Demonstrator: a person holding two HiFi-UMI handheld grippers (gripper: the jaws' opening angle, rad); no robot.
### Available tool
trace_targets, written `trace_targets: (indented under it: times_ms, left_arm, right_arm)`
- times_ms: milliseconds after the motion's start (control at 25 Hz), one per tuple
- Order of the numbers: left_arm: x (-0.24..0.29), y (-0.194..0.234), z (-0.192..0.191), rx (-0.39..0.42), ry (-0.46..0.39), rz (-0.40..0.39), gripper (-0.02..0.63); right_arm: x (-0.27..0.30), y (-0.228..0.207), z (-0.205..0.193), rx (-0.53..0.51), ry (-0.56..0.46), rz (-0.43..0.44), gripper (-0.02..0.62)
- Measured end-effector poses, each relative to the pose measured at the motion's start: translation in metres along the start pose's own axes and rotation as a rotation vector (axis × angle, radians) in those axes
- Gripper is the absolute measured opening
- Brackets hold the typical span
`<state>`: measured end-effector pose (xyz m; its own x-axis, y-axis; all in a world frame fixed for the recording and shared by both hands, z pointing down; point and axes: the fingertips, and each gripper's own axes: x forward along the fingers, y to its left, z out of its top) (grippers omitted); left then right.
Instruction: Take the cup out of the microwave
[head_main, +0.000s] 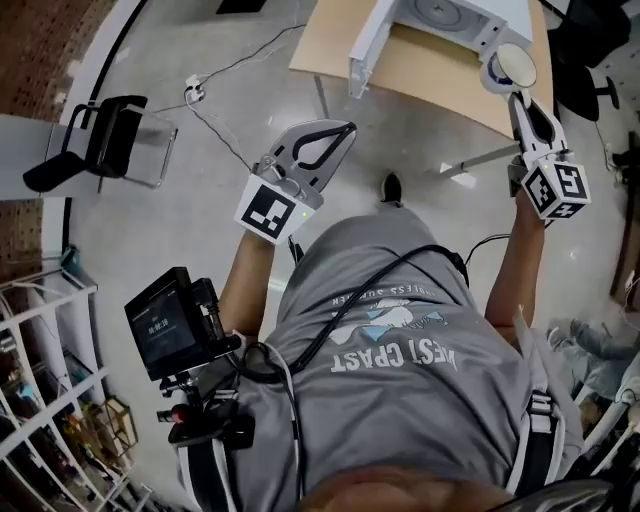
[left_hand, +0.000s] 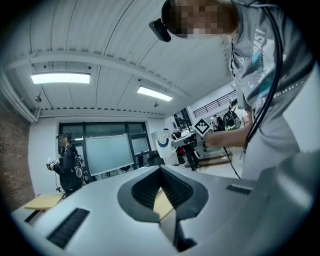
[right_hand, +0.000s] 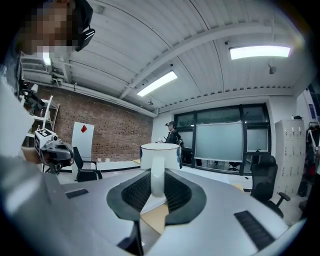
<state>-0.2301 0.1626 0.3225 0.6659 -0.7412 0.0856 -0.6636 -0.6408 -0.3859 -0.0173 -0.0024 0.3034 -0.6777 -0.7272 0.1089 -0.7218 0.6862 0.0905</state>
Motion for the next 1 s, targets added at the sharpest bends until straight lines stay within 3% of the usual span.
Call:
trace_targets:
  times_ms: [80,120,240,280,560,760,1000]
  left_arm:
    - [0.001,-0.008,-0.003,0.036,-0.012,-0.026,0.043]
    - [0.001,-0.011,-0.002,0.005,-0.038,-0.022,0.043]
    - [0.005,-0.016,0.013,-0.196,-0.159,0.013,0.043]
    - [0.007,-0.019,0.016,-0.213,-0.168,0.004,0.043]
    - [0.009,-0.034,0.021,-0.212,-0.154,-0.068,0.043]
    - [-0.001,-0.039,0.010,-0.226,-0.120,-0.079,0.043]
    - [0.012,-0.037,0.023,-0.235,-0.121,-0.123,0.043]
  right_arm:
    - [-0.017,0.003,0.000,0.001,-0.012,-0.012,0.067]
    - [-0.026,0.004,0.001,0.004,-0.015,-0.018,0.067]
    - [-0.061,0.002,0.007,0.019,-0.019,-0.062,0.067]
    - [-0.074,0.000,0.010,0.021,-0.018,-0.082,0.067]
    - [-0.141,-0.001,0.020,0.042,-0.012,-0.168,0.067]
    - [-0.167,0.012,0.021,0.051,-0.011,-0.183,0.067]
    - [-0.202,0.011,0.037,0.080,-0.010,-0.213,0.067]
